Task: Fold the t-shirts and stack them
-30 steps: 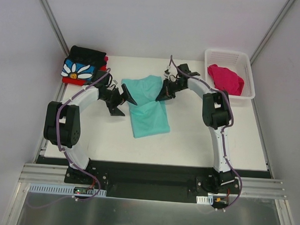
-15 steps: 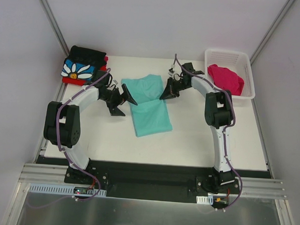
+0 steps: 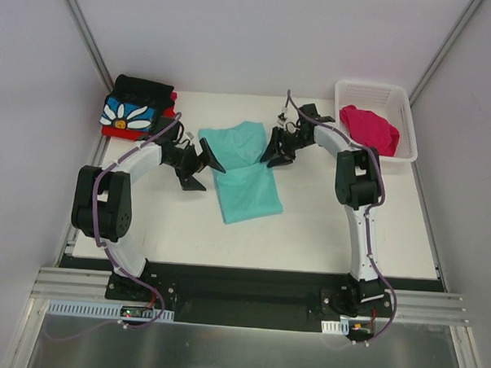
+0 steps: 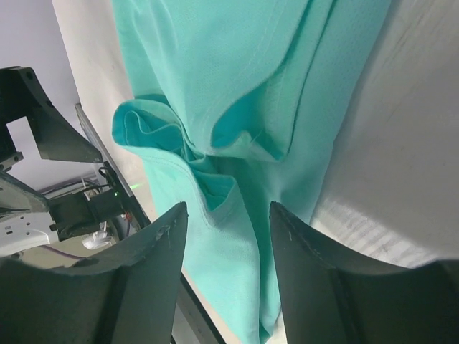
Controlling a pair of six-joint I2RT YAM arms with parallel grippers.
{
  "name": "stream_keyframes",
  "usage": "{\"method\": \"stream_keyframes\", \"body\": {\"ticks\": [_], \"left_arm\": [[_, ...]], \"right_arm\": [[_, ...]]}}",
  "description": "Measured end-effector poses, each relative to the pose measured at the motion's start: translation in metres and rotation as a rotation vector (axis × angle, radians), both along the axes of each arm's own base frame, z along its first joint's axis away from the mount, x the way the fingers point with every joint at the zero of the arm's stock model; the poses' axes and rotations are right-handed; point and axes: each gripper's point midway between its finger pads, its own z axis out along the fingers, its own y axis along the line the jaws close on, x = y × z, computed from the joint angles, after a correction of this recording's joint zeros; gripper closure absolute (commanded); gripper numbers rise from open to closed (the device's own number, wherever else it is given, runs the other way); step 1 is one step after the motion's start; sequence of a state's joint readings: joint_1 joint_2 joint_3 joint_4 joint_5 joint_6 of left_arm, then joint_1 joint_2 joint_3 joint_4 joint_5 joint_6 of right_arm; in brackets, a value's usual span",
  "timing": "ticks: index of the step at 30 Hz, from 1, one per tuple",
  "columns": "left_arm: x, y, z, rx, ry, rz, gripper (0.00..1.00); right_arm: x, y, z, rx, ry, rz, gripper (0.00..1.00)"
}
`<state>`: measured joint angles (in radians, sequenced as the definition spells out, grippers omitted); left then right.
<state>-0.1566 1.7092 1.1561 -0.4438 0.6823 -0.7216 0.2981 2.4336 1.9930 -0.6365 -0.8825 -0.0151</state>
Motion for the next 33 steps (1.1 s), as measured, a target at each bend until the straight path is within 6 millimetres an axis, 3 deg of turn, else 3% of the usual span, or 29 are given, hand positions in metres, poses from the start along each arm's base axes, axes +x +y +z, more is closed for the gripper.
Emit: {"method": "stream_keyframes", "body": {"ticks": [4,17,21,33], "left_arm": [[-0.007,-0.004,-0.007,-0.024,0.012,-0.010,0.01],[-0.053,-0.029,-0.041,-0.083,0.104,-0.038,0.01],[-0.062,-0.032,-0.044,-0.099,0.100,-0.021,0.01],[-0.066,-0.036,-0.048,-0.162,0.035,0.061,0.01]], "right_arm": [[-0.016,-0.007,0.002,-0.021,0.019,0.000,0.49],[-0.070,-0.031,0.038,-0.043,-0.024,-0.020,0.50],[-0.088,-0.043,0.033,-0.058,-0.003,-0.044,0.50],[-0.111,-0.068,-0.009,-0.081,0.098,-0.134,0.53]]}}
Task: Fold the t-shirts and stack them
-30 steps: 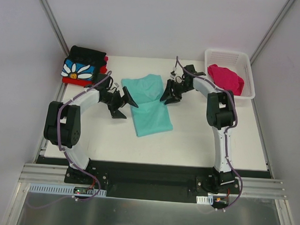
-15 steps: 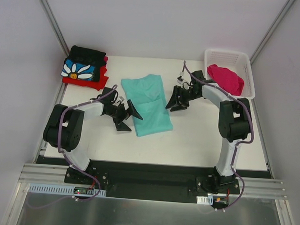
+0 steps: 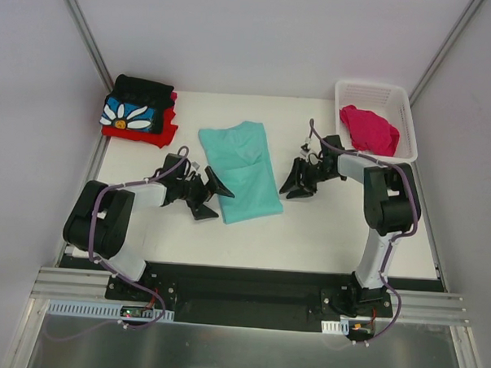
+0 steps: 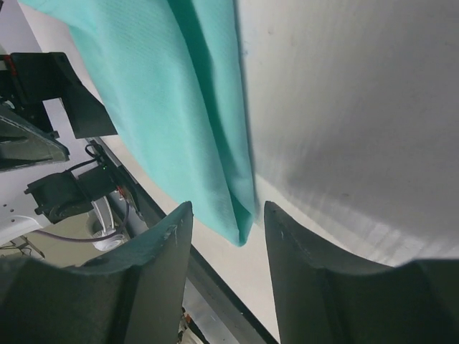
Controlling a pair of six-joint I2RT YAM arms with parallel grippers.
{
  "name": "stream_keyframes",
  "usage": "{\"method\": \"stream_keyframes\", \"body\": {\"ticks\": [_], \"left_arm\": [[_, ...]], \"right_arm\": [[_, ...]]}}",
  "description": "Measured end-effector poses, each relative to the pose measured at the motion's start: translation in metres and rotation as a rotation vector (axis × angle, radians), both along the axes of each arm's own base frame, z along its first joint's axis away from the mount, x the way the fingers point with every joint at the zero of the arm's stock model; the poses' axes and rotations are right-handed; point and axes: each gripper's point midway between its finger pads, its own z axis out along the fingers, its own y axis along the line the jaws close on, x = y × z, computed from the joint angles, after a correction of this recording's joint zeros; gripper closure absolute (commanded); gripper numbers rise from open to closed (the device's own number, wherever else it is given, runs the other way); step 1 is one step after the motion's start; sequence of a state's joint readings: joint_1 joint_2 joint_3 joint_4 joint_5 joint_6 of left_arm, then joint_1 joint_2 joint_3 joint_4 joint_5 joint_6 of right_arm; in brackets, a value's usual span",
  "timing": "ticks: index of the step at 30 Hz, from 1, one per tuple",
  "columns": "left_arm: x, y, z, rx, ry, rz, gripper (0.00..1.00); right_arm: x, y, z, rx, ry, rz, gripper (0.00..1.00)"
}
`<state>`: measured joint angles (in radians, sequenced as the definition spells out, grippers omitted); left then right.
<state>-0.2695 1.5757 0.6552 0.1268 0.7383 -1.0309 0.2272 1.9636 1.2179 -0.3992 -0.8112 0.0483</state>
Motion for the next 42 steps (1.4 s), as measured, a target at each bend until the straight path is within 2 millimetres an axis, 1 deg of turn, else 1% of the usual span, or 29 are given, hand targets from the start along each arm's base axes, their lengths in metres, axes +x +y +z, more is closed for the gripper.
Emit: {"method": "stream_keyframes", "body": {"ticks": [5,9,14,19,25,36,42], "left_arm": [[0.005,-0.004,0.001,-0.008,-0.027,0.018,0.01],[0.003,-0.011,0.000,-0.011,-0.042,0.013,0.01],[-0.010,-0.014,-0.009,-0.012,-0.020,0.017,0.01],[-0.017,-0.020,-0.009,-0.012,-0.036,0.008,0.01],[-0.017,-0.017,-0.009,0.009,-0.044,0.021,0.01],[-0.025,-0.009,-0.012,0.081,-0.037,0.008,0.01],[-0.025,-0.013,-0.012,0.090,-0.050,-0.003,0.01]], "right_arm": [[-0.004,-0.007,-0.006,-0.001,0.010,-0.022,0.53],[-0.003,-0.010,-0.003,0.001,-0.001,-0.030,0.53],[0.000,-0.011,0.001,0.008,-0.024,-0.034,0.54],[0.001,-0.011,0.002,0.013,-0.028,-0.038,0.54],[0.002,-0.010,0.004,0.017,-0.030,-0.040,0.55],[0.001,-0.009,0.005,0.027,-0.030,-0.039,0.56],[0.001,-0.008,0.006,0.035,-0.030,-0.039,0.57]]}}
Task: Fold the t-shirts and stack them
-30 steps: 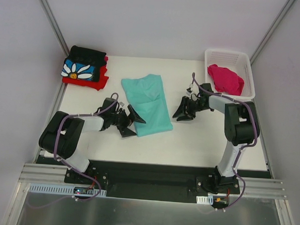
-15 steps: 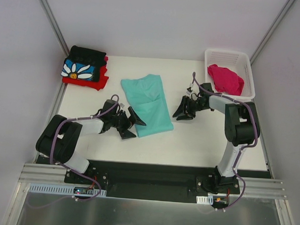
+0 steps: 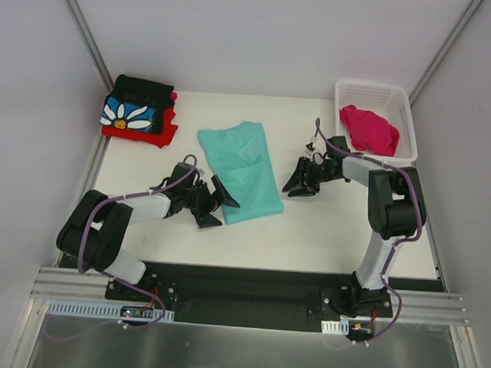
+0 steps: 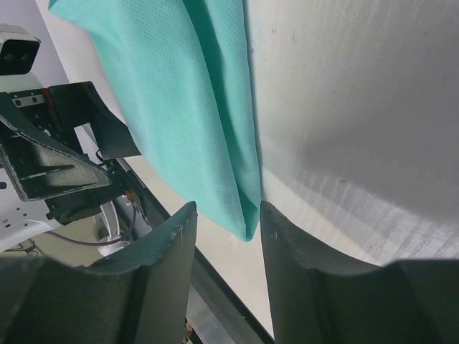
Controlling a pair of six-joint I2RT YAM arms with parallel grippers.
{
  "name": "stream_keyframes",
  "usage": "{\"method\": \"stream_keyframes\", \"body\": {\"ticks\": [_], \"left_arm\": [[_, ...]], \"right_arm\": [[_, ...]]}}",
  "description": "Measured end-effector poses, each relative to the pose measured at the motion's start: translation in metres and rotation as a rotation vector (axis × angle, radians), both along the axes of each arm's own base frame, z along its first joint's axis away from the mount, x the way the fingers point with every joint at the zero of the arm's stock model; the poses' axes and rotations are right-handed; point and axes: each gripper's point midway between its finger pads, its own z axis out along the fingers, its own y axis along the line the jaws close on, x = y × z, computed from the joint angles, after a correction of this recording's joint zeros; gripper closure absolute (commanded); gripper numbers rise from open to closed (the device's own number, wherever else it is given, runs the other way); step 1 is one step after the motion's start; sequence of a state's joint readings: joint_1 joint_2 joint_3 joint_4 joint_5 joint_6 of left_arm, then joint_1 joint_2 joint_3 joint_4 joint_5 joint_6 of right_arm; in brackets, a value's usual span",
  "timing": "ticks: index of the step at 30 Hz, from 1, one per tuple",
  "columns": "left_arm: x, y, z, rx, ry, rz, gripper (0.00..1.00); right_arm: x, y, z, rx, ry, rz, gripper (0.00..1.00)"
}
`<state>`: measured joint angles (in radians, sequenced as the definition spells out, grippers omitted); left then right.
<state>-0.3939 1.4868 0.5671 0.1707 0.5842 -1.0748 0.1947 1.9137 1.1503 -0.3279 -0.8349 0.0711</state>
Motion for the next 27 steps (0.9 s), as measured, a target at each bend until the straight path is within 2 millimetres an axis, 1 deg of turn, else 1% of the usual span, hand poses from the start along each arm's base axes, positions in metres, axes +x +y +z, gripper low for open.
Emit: {"method": "stream_keyframes", "body": {"ticks": [10,13,18,23,27], "left_arm": [[0.007,-0.019,-0.002,-0.048,-0.026,-0.013,0.01],[0.008,-0.024,-0.002,-0.058,-0.028,-0.016,0.01],[0.011,-0.025,-0.001,-0.064,-0.031,-0.014,0.01],[0.011,-0.026,-0.001,-0.066,-0.034,-0.014,0.01],[0.010,-0.027,0.000,-0.067,-0.036,-0.020,0.01]], "right_arm": [[-0.004,0.001,-0.001,0.014,0.015,0.000,0.58],[-0.004,0.001,0.000,0.018,0.016,-0.003,0.60],[-0.003,0.002,0.000,0.020,0.014,-0.006,0.60],[-0.003,0.002,-0.001,0.023,0.007,-0.006,0.57],[-0.011,0.001,-0.009,0.022,0.029,-0.006,0.56]]}}
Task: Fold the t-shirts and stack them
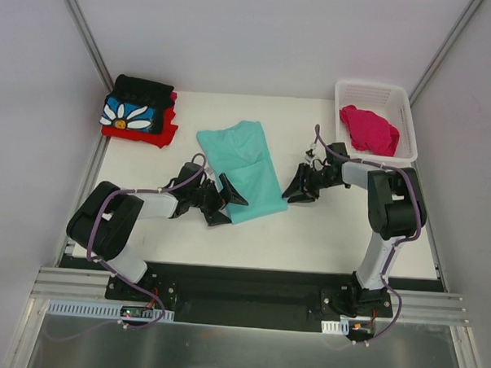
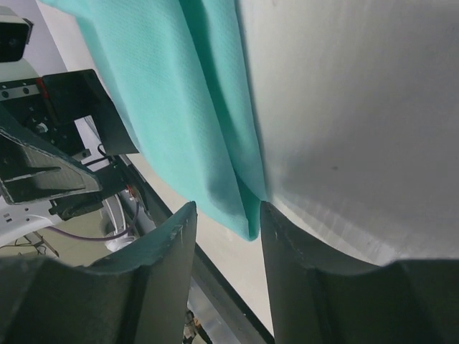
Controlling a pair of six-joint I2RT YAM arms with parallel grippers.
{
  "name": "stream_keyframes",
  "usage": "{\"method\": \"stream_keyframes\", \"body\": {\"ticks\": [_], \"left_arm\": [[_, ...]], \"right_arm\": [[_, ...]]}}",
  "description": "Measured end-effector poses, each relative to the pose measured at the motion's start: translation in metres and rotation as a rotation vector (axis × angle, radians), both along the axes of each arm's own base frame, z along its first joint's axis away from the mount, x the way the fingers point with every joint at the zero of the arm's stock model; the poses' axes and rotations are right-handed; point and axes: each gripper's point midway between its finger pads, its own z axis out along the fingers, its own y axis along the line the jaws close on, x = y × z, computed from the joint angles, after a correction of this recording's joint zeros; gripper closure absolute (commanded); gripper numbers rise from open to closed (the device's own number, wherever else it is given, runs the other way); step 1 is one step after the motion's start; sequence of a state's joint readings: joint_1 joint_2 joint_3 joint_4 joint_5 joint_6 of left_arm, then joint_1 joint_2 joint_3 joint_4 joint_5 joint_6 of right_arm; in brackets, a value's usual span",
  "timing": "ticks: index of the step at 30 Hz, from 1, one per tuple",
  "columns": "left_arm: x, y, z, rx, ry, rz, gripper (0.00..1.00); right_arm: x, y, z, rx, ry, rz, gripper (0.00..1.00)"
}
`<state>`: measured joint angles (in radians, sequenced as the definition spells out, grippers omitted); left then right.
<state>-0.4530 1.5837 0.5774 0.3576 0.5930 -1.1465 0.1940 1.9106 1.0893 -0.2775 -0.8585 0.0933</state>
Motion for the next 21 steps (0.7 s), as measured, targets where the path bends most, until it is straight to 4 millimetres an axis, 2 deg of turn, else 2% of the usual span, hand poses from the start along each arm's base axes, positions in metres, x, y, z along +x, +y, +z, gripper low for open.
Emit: {"method": "stream_keyframes", "body": {"ticks": [12,21], "left_arm": [[0.000,0.000,-0.002,0.002,0.005,0.000,0.01],[0.000,0.000,-0.002,0.002,0.006,0.000,0.01]], "right_arm": [[-0.018,-0.006,-0.015,-0.007,0.056,-0.009,0.56],[-0.012,-0.003,-0.013,0.012,0.029,-0.018,0.59]]}}
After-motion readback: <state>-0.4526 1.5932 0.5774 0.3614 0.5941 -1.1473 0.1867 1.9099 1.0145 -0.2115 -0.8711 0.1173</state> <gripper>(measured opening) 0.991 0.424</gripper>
